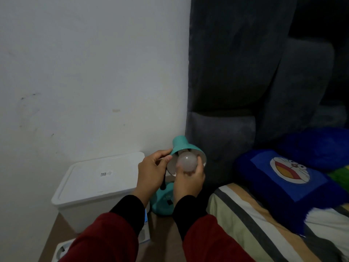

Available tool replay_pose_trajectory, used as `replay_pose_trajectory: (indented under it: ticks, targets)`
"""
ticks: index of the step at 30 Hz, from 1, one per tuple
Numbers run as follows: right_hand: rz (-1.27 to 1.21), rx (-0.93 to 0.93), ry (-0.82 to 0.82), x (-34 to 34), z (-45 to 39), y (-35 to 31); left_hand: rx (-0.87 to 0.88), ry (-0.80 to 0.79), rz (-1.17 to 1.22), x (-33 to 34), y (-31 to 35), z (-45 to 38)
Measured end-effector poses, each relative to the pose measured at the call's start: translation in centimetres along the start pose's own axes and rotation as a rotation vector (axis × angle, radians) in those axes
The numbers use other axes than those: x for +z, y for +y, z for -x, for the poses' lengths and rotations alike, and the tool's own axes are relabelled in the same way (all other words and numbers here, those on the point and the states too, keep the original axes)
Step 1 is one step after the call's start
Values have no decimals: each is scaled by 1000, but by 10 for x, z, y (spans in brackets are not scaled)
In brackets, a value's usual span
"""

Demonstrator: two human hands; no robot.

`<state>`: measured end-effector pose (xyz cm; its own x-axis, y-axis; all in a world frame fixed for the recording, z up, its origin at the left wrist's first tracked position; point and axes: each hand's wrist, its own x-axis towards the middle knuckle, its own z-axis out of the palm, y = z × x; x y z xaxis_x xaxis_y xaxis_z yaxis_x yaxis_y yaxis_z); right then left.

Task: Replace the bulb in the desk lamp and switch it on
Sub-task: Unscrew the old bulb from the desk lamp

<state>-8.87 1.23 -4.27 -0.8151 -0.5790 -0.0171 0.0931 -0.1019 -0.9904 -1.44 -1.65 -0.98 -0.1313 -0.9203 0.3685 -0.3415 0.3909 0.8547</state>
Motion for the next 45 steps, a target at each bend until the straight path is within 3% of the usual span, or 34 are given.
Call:
replay_pose_trajectory:
  ticks: [6, 14, 19, 23, 27, 30, 36, 45]
  targets:
    - [-8, 89, 24, 5, 2, 4, 7, 5, -26, 0, 0, 1]
    - [-75, 100, 19, 3, 2, 2, -2, 3, -23, 2, 3, 1]
    - [16, 19, 47, 3, -2, -1, 2, -12, -5, 1, 4, 1]
    - [-65, 102, 41, 4, 0, 0, -4, -14, 0, 0, 4, 1]
    - [-11, 32, 31, 3, -2, -2, -6, -18, -5, -2, 4, -2]
    - [-54, 85, 18, 2, -2, -5, 0, -25, -2, 0, 4, 0]
    - [81, 57, -6, 0, -5, -4, 6, -24, -15, 0, 4, 0]
    - [-63, 67, -13, 1, 0, -6, 7, -30, -2, -2, 3, 0]
